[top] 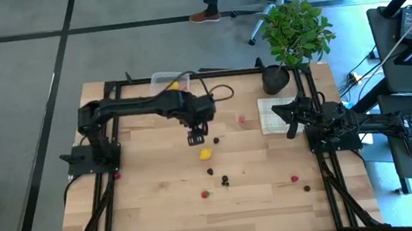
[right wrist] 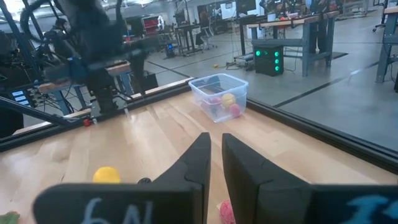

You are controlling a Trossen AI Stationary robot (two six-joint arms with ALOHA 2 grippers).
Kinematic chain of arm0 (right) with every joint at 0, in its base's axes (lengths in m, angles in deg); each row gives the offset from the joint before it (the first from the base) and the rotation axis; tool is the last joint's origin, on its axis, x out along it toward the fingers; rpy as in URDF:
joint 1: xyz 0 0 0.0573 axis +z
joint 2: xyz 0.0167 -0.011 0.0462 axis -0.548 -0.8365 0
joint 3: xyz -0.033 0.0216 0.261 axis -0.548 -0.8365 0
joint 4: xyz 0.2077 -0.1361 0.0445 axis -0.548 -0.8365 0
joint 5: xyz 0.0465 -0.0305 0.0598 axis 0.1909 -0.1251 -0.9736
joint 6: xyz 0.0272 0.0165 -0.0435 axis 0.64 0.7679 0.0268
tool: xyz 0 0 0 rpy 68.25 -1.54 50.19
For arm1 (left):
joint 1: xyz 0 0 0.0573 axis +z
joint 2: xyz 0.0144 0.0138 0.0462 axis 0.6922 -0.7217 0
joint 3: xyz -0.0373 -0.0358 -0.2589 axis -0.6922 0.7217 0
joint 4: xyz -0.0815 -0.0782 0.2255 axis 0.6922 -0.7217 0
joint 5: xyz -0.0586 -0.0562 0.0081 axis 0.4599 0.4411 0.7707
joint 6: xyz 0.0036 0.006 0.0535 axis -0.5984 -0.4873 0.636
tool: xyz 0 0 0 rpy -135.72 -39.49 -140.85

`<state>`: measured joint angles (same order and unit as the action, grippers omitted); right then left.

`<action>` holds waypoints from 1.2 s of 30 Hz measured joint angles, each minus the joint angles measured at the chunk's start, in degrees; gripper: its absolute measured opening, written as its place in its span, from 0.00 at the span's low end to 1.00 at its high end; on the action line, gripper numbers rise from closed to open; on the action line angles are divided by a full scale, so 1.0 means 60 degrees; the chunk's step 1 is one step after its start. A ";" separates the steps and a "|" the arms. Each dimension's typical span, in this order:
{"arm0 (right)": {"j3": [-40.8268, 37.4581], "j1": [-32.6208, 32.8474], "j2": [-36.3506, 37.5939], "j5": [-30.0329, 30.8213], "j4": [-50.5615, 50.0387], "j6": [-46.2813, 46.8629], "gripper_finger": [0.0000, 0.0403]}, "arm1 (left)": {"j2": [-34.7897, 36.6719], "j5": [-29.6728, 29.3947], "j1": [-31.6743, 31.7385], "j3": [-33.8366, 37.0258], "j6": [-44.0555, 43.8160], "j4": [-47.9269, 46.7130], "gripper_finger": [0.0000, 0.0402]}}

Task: Pick and placing Produce into tupperware
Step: Put the yellow lemon into the transparent bin

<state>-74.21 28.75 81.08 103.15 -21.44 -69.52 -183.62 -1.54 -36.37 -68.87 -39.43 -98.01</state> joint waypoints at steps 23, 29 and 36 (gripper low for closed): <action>0.0000 -0.0002 0.0000 0.0000 -0.0093 -0.0066 0.11 | -0.0585 0.0260 -0.1341 0.0011 -0.2315 0.0225 0.75; 0.0000 -0.0002 0.0000 -0.0003 -0.0096 -0.0025 0.11 | -0.0763 0.0000 -0.2035 0.0001 -0.2985 0.0777 0.75; 0.0000 0.0000 0.0000 -0.0027 -0.0155 0.0243 0.11 | -0.1431 -0.0559 -0.2368 0.0007 -0.3629 0.0989 0.75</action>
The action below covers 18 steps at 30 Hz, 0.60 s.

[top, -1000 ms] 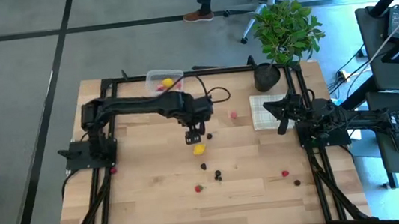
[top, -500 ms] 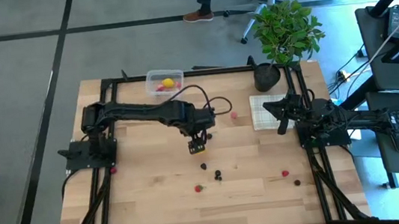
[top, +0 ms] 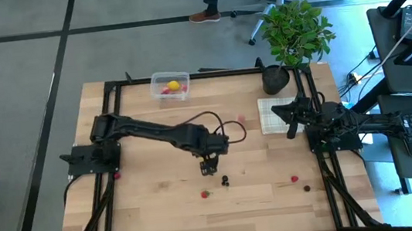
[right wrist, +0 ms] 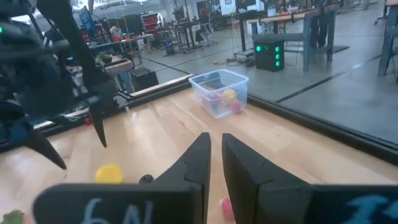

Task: Pick and placing Produce into tupperware
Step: Put the yellow lemon into the transparent bin

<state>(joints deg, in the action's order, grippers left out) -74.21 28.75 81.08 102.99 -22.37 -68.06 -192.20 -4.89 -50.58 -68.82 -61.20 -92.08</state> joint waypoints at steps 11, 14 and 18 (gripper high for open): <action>-0.0004 0.0002 -0.0091 -0.0301 -0.0116 0.0513 0.11 | -0.0600 -0.0684 0.0002 -0.0001 -0.1840 -0.0017 0.75; -0.0004 0.0002 -0.0091 -0.0309 -0.0116 0.0514 0.11 | -0.0759 -0.0688 0.0037 -0.0001 -0.2105 -0.0052 0.75; -0.0004 0.0002 -0.0095 -0.0312 -0.0139 0.0495 0.11 | -0.1048 -0.0612 0.0064 -0.0007 -0.2187 -0.0071 0.75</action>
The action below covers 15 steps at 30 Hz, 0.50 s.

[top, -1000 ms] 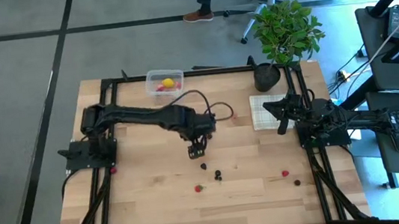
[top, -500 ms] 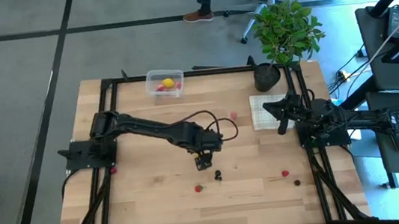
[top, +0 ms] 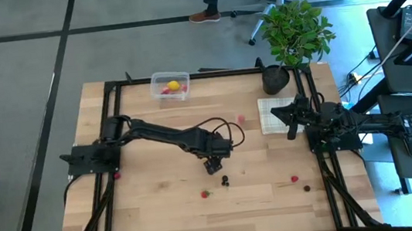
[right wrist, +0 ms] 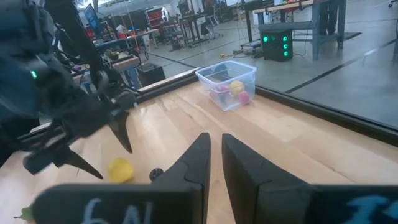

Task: Pick and placing Produce into tupperware
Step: Put the yellow lemon into the transparent bin

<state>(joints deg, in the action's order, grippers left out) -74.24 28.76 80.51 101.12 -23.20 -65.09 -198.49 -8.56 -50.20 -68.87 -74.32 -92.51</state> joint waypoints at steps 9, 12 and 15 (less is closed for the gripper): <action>0.0000 -0.0002 0.0000 -0.0009 -0.0035 -0.0015 0.11 | -0.0457 0.0119 0.0133 0.0002 -0.0256 0.0172 0.75; 0.0000 -0.0004 0.0000 -0.0011 -0.0035 -0.0003 0.11 | -0.0479 0.0225 0.0185 0.0006 -0.0324 0.0179 0.74; 0.0000 -0.0004 0.0000 -0.0014 -0.0038 -0.0003 0.11 | -0.0564 0.0427 0.0262 0.0011 -0.0442 0.0146 0.72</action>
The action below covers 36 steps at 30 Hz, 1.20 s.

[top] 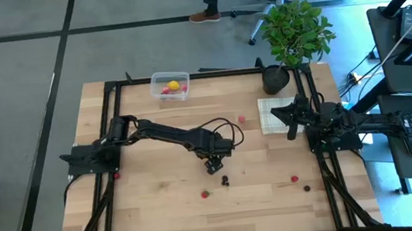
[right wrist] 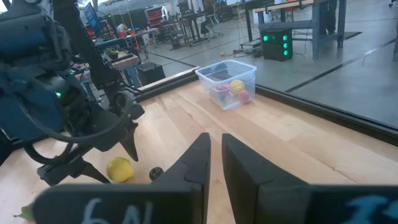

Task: Pick and placing Produce into tupperware
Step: Put the yellow lemon into the transparent bin

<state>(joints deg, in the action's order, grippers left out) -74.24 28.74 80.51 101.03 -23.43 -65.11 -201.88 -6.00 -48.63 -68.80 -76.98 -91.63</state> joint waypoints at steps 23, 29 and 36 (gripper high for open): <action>0.0000 0.0003 -0.0004 0.0000 0.0000 0.0000 0.11 | -0.0058 0.0266 0.0062 -0.0004 0.0029 0.0108 0.63; 0.0000 0.0000 -0.0004 0.0002 0.0000 0.0000 0.11 | -0.0073 0.0384 0.0073 -0.0004 0.0018 0.0102 0.62; 0.0000 0.0001 -0.0004 0.0001 -0.0002 -0.0011 0.11 | -0.0179 0.0514 0.0084 -0.0004 0.0000 0.0131 0.53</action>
<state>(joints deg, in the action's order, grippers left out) -74.24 28.75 80.49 101.04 -23.45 -65.17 -202.95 -2.91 -48.12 -68.82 -76.97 -90.84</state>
